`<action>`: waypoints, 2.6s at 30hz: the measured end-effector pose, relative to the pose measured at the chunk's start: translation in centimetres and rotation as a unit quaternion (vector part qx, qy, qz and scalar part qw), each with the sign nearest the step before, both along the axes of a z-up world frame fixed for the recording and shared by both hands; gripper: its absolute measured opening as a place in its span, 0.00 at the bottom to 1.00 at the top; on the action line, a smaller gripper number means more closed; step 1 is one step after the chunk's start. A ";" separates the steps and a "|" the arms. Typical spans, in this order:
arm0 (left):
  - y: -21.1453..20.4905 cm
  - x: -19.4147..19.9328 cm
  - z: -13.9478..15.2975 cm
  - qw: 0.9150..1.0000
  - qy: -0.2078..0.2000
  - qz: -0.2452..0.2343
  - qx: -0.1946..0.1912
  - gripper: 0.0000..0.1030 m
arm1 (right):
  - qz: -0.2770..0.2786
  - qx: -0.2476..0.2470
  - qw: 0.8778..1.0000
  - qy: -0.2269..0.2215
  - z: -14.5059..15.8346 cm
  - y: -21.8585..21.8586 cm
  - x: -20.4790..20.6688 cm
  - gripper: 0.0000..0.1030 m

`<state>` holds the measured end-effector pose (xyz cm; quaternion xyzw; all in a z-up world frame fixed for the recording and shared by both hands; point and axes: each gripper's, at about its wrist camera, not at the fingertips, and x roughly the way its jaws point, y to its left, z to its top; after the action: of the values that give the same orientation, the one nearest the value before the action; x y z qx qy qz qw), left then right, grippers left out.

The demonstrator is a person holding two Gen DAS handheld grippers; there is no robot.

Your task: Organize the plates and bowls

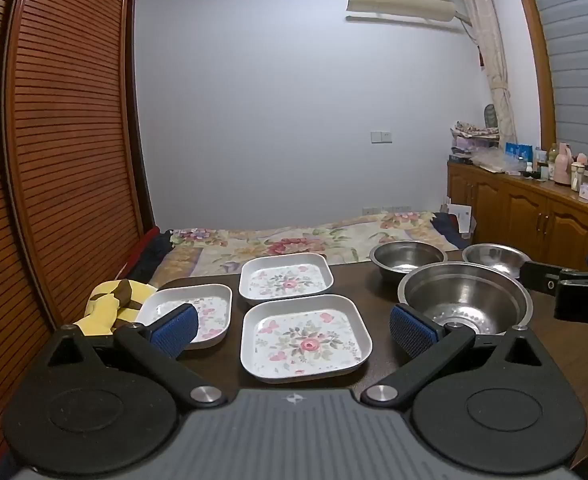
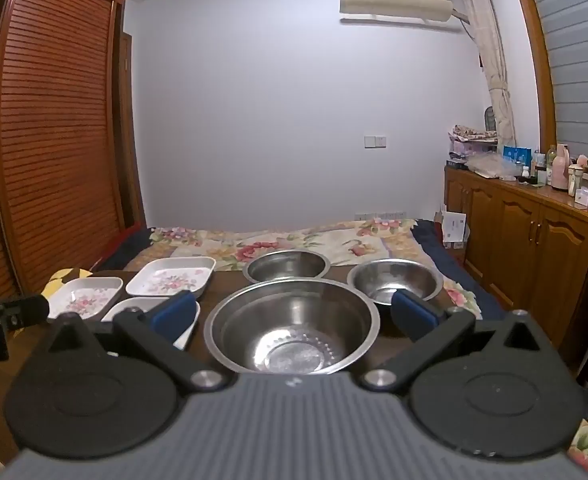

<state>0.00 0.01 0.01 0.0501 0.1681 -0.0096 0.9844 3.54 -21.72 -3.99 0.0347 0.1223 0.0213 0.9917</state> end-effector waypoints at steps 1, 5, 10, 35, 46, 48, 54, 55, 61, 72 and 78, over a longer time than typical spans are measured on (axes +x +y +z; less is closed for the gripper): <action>0.0 0.0 0.0 1.000 0.000 0.000 -0.001 1.00 | 0.000 0.000 1.000 0.000 0.0 0.0 0.0 1.00; 0.0 0.0 0.0 1.000 -0.001 0.001 -0.002 1.00 | -0.001 -0.001 1.000 -0.004 -0.2 0.2 0.0 1.00; -0.1 0.1 -0.1 1.000 0.000 0.000 -0.001 1.00 | -0.001 0.003 1.000 -0.016 0.6 0.1 -0.2 1.00; 0.0 0.0 0.0 1.000 -0.001 0.001 -0.004 1.00 | -0.004 0.005 0.999 -0.036 0.4 -0.1 -0.5 1.00; 0.0 0.0 0.0 1.000 -0.001 0.001 -0.004 1.00 | -0.005 0.006 0.999 -0.037 0.5 -0.4 -0.7 1.00; 0.1 0.0 0.0 1.000 -0.001 0.001 -0.004 1.00 | -0.005 0.006 0.999 -0.037 0.5 -0.5 -0.7 1.00; 0.1 0.0 0.0 1.000 -0.001 0.001 -0.005 1.00 | -0.005 0.007 0.999 -0.036 0.5 -0.5 -0.7 1.00; 0.1 0.0 0.0 1.000 -0.001 0.001 -0.005 1.00 | -0.004 0.006 0.999 -0.036 0.5 -0.6 -0.8 1.00; 0.1 0.0 0.0 1.000 -0.001 0.001 -0.005 1.00 | -0.005 0.006 0.999 -0.034 0.5 -0.5 -0.7 1.00; 0.1 0.0 0.0 1.000 -0.001 0.001 -0.005 1.00 | -0.004 0.005 0.999 -0.032 0.5 -0.4 -0.7 1.00; 0.1 0.0 0.0 1.000 -0.001 0.001 -0.005 1.00 | -0.005 0.005 0.999 -0.033 0.5 -0.4 -0.7 1.00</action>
<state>0.04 0.09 0.02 0.0450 0.1667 -0.0096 0.9849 2.85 -22.14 -3.49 0.0400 0.0897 0.0185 0.9950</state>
